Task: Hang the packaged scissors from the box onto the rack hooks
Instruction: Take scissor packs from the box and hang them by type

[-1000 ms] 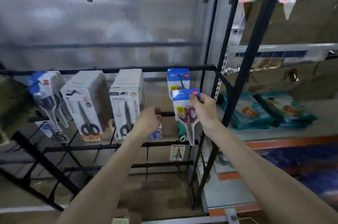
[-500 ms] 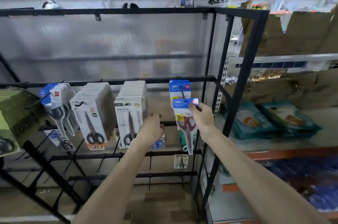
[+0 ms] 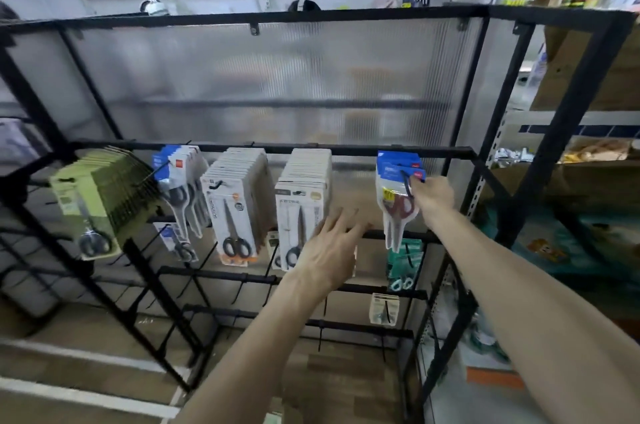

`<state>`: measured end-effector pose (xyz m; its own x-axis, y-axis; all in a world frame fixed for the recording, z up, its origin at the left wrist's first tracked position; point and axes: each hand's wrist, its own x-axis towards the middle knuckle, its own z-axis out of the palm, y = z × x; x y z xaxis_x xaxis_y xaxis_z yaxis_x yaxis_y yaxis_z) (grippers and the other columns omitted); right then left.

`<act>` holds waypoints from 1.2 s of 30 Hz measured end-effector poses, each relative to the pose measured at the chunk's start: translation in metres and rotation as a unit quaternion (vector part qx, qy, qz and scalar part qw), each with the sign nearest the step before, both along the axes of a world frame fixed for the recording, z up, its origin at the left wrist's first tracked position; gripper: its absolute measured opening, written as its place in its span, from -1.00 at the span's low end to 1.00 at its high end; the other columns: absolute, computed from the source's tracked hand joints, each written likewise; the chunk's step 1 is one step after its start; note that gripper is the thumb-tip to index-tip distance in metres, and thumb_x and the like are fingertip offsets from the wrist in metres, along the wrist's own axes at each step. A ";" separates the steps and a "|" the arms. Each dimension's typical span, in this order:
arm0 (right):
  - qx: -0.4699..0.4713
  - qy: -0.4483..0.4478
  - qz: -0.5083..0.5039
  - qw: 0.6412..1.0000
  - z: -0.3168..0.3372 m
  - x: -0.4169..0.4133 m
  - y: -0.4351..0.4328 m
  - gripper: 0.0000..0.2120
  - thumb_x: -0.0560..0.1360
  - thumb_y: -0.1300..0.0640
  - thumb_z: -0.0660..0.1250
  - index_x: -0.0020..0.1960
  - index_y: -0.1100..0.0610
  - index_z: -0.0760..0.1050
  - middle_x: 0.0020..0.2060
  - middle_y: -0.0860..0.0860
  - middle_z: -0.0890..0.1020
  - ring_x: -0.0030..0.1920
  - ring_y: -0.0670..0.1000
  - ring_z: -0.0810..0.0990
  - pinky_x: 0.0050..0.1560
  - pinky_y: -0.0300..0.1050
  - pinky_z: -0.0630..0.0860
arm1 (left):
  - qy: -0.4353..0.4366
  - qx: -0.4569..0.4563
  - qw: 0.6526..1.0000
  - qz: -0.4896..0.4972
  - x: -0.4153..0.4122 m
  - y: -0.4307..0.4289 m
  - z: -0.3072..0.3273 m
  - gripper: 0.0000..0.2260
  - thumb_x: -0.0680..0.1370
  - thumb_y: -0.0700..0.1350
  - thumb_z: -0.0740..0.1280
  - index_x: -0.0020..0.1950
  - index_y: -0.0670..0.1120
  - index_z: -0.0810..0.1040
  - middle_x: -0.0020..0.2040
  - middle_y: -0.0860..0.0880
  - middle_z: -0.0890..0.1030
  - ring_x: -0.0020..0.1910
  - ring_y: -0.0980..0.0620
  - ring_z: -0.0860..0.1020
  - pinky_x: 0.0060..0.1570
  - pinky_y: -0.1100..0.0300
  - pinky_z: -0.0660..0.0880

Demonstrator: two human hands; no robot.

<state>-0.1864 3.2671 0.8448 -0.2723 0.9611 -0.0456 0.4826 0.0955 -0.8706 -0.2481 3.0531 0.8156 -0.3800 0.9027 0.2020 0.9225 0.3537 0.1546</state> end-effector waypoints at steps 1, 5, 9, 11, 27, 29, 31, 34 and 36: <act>0.010 -0.012 -0.011 1.000 -0.001 -0.001 -0.002 -0.68 0.61 -0.01 0.26 0.04 0.25 0.59 0.02 0.19 0.67 0.05 0.22 0.64 -0.03 0.00 0.52 | -0.001 0.006 1.000 0.006 -0.004 -0.004 0.002 -0.34 0.51 -0.29 0.40 0.55 0.03 0.26 0.61 -0.07 0.15 0.62 -0.14 0.02 0.59 -0.11 0.09; 0.047 -0.010 -0.091 0.995 -0.002 0.008 -0.030 -0.62 0.64 0.03 0.21 0.30 0.31 0.41 0.26 0.29 0.53 0.27 0.29 0.51 0.17 0.13 0.48 | 0.017 0.025 0.999 0.028 -0.024 -0.023 0.012 -0.46 0.51 -0.33 0.32 0.48 -0.08 0.34 0.55 -0.09 0.26 0.61 -0.09 0.04 0.57 -0.14 0.08; 0.152 -0.080 -0.094 0.981 -0.003 0.024 -0.082 -0.58 0.64 0.03 0.23 0.32 0.33 0.35 0.29 0.32 0.45 0.30 0.32 0.43 0.25 0.17 0.40 | -0.017 0.062 0.998 0.023 -0.033 -0.052 0.023 -0.37 0.55 -0.32 0.26 0.61 -0.08 0.19 0.63 -0.08 0.16 0.64 -0.08 0.00 0.60 -0.16 0.06; 0.160 -0.119 -0.063 0.978 -0.004 0.024 -0.113 -0.55 0.62 0.04 0.27 0.34 0.34 0.32 0.30 0.31 0.46 0.31 0.32 0.42 0.27 0.18 0.40 | -0.021 0.074 0.997 0.010 -0.035 -0.074 0.030 -0.34 0.55 -0.31 0.26 0.62 -0.04 0.15 0.64 -0.06 0.13 0.64 -0.09 0.00 0.60 -0.16 0.05; 0.417 -0.227 0.227 0.850 -0.012 -0.068 -0.426 -0.62 0.59 0.08 0.20 0.39 0.09 0.35 0.34 0.09 0.43 0.35 0.15 0.33 0.31 0.10 0.35 | 0.016 -0.047 0.996 0.068 -0.134 -0.324 0.011 -0.21 0.55 -0.17 0.39 0.64 0.02 -0.01 0.65 -0.09 -0.02 0.64 -0.16 -0.10 0.56 -0.27 0.02; 0.450 -0.248 0.236 0.825 -0.018 -0.081 -0.442 -0.60 0.57 0.07 0.23 0.40 0.03 0.35 0.32 0.10 0.44 0.32 0.17 0.37 0.28 0.11 0.38 | 0.009 -0.044 0.997 0.068 -0.142 -0.342 0.003 -0.20 0.55 -0.15 0.39 0.63 0.07 -0.03 0.66 -0.07 -0.06 0.64 -0.17 -0.12 0.56 -0.29 0.02; 0.486 -0.277 0.252 0.790 -0.029 -0.095 -0.455 -0.54 0.52 0.09 0.27 0.42 -0.02 0.35 0.35 0.13 0.43 0.34 0.22 0.37 0.30 0.16 0.36 | 0.017 -0.063 0.995 0.080 -0.149 -0.360 -0.008 -0.17 0.55 -0.09 0.40 0.63 0.11 -0.08 0.66 -0.05 -0.15 0.63 -0.21 -0.18 0.53 -0.36 -0.02; 0.528 -0.326 0.291 0.728 -0.048 -0.117 -0.472 -0.33 0.46 0.14 0.30 0.54 -0.02 0.23 0.52 0.16 0.26 0.49 0.30 0.18 0.41 0.41 0.19 | 0.060 -0.118 0.987 0.088 -0.166 -0.384 -0.025 -0.12 0.54 0.10 0.41 0.64 0.12 -0.14 0.64 -0.03 -0.32 0.60 -0.28 -0.32 0.44 -0.49 -0.10; 0.544 -0.347 0.316 0.696 -0.065 -0.134 -0.484 -0.20 0.47 0.13 0.29 0.62 0.04 0.00 0.60 0.16 0.05 0.56 0.32 0.01 0.42 0.51 0.06 | 0.063 -0.138 0.986 0.065 -0.183 -0.396 -0.034 -0.13 0.55 0.13 0.40 0.65 0.11 -0.12 0.64 -0.03 -0.32 0.60 -0.27 -0.33 0.45 -0.51 -0.10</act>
